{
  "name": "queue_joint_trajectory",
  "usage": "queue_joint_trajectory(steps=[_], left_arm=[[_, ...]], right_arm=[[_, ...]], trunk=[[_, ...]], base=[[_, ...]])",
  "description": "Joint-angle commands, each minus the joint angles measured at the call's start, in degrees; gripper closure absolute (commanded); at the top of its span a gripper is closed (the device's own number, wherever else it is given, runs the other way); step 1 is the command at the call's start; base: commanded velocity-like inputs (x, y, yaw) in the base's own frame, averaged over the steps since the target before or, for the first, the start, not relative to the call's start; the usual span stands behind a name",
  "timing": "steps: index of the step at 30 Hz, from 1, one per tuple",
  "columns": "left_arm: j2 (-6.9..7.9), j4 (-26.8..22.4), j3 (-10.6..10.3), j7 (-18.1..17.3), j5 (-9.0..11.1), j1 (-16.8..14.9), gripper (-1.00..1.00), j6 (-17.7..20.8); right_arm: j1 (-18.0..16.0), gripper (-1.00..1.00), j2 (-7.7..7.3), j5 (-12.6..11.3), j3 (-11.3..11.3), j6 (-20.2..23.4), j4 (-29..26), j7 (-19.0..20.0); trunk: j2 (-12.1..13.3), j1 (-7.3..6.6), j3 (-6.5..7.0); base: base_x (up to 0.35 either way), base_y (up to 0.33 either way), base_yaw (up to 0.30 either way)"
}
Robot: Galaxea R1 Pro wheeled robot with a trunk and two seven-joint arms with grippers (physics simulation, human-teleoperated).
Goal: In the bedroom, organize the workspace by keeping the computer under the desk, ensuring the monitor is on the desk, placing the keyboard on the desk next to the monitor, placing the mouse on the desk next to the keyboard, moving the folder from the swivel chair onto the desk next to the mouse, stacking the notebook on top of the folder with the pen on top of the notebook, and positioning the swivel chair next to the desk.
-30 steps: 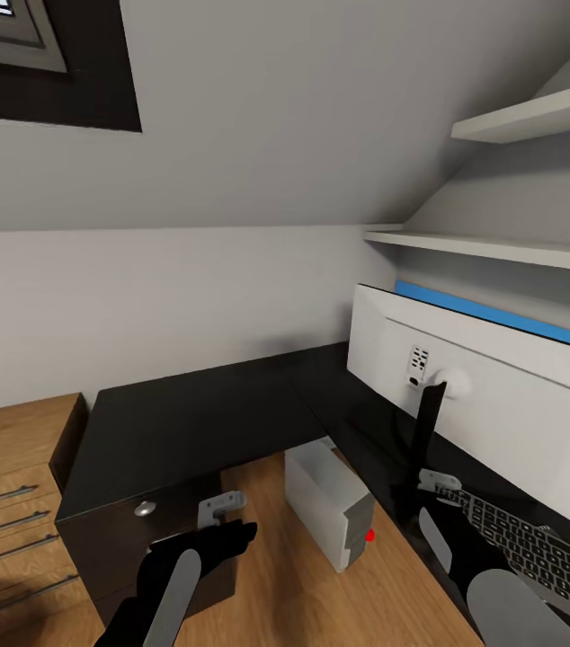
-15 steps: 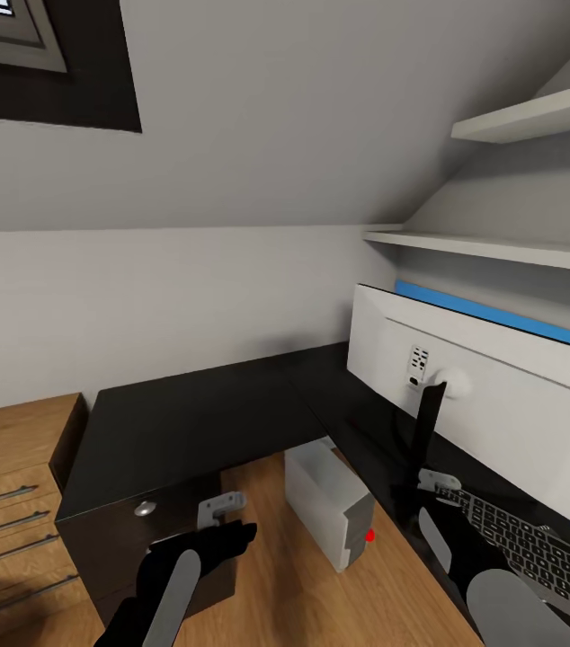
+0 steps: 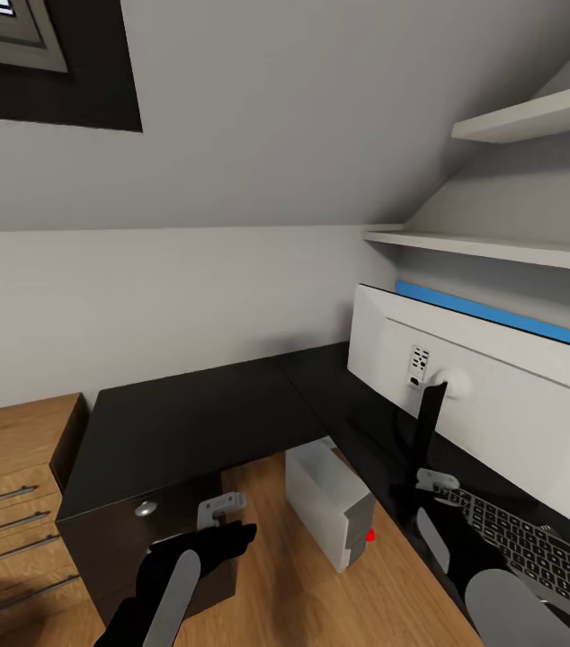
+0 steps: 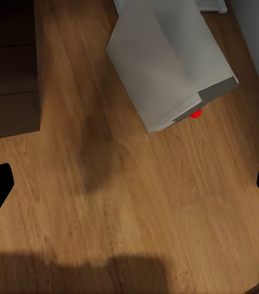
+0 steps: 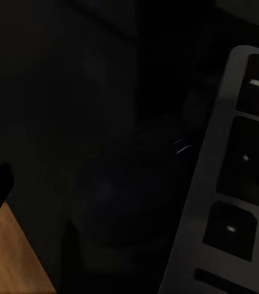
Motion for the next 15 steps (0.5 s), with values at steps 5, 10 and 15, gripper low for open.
queue_joint_trajectory(steps=[5,10,15], left_arm=[[0.0,0.1,0.0,0.6,0.6,0.0,-1.0,0.1],[0.0,0.1,-0.1,0.6,0.5,0.0,-1.0,0.1],[0.0,0.1,-0.2,0.6,0.5,0.0,-1.0,0.1]], right_arm=[[0.0,-1.0,0.54,-0.5,0.2,0.2,-0.1,-0.3],[0.0,-1.0,0.8,-0.5,0.2,0.2,-0.1,-0.3],[0.0,-1.0,1.04,-0.5,0.2,0.1,0.0,-0.3]], trunk=[[0.0,0.0,-0.07],[0.0,0.0,-0.07],[0.0,0.0,-0.07]], base=[[0.0,0.002,0.0],[0.0,0.065,0.0],[0.0,0.097,0.0]])
